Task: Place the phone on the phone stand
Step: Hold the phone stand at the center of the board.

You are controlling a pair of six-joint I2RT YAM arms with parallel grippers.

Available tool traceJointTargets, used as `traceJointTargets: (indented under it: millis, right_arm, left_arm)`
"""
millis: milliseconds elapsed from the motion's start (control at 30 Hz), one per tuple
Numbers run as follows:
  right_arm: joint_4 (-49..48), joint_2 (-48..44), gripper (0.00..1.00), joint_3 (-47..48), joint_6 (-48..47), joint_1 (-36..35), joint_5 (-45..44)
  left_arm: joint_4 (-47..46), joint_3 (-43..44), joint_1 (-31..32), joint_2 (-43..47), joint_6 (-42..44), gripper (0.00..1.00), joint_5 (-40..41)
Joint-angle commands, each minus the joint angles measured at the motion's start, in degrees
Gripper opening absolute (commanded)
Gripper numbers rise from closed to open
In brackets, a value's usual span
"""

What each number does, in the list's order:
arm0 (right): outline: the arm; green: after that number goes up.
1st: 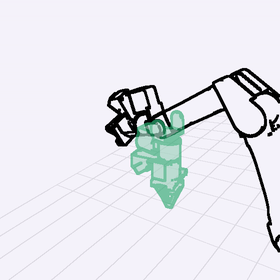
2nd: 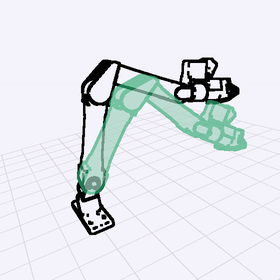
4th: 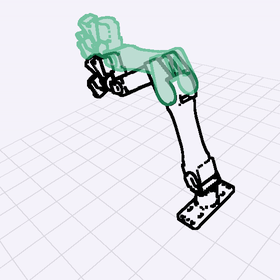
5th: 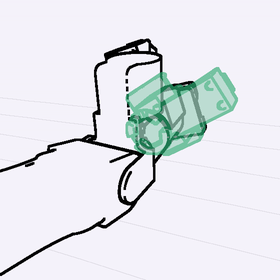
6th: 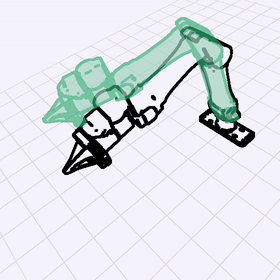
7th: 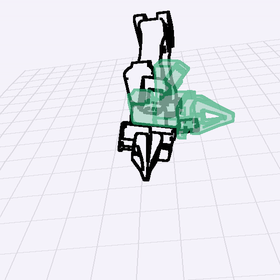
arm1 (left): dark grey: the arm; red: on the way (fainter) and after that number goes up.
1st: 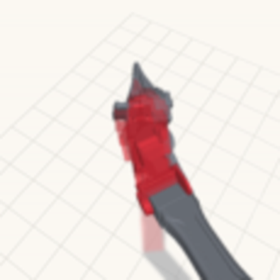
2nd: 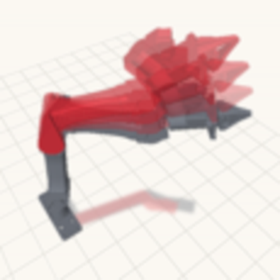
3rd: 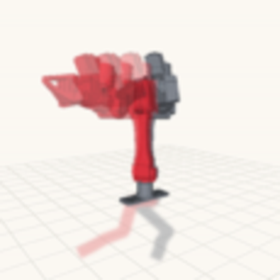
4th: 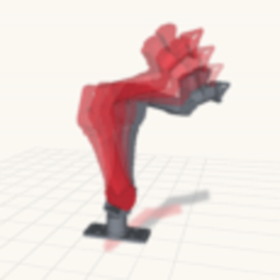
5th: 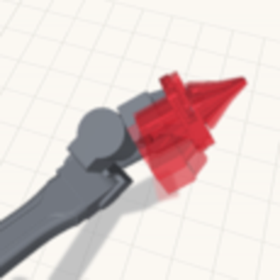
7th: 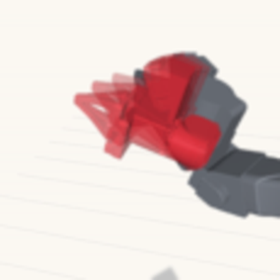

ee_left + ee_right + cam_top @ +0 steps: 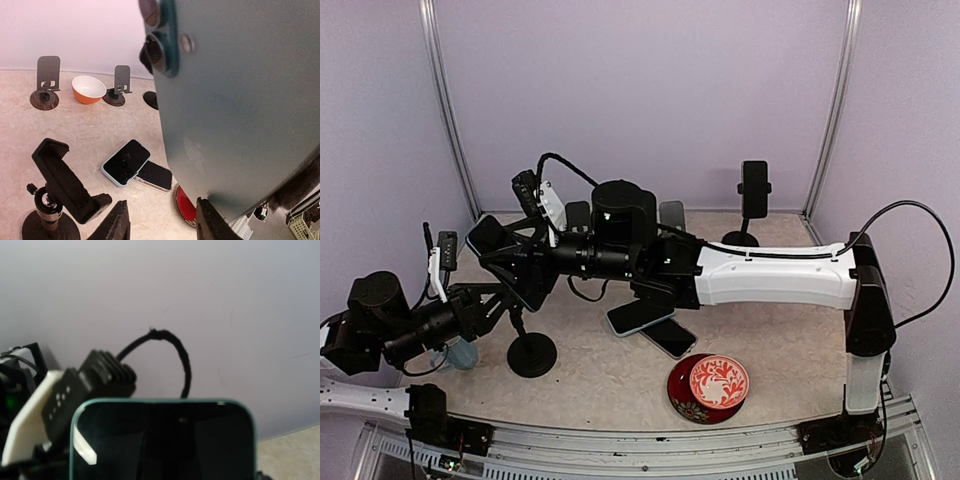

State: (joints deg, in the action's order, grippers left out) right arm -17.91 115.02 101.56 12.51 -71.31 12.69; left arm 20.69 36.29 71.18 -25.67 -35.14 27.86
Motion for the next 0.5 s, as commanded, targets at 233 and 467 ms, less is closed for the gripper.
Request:
traceJointTargets:
  millis: [233,467]
  right_arm:
    - [-3.02,-5.25,0.55,-2.13,-1.09,1.22,-3.62]
    - [-2.95,-7.56,0.55,-5.68,-0.32,2.58,-7.29]
  left_arm:
    - [11.83,1.89,-0.16,5.71,-8.99,0.71,6.63]
    - [13.25,2.09,-0.14,0.25,-10.61,0.93,8.52]
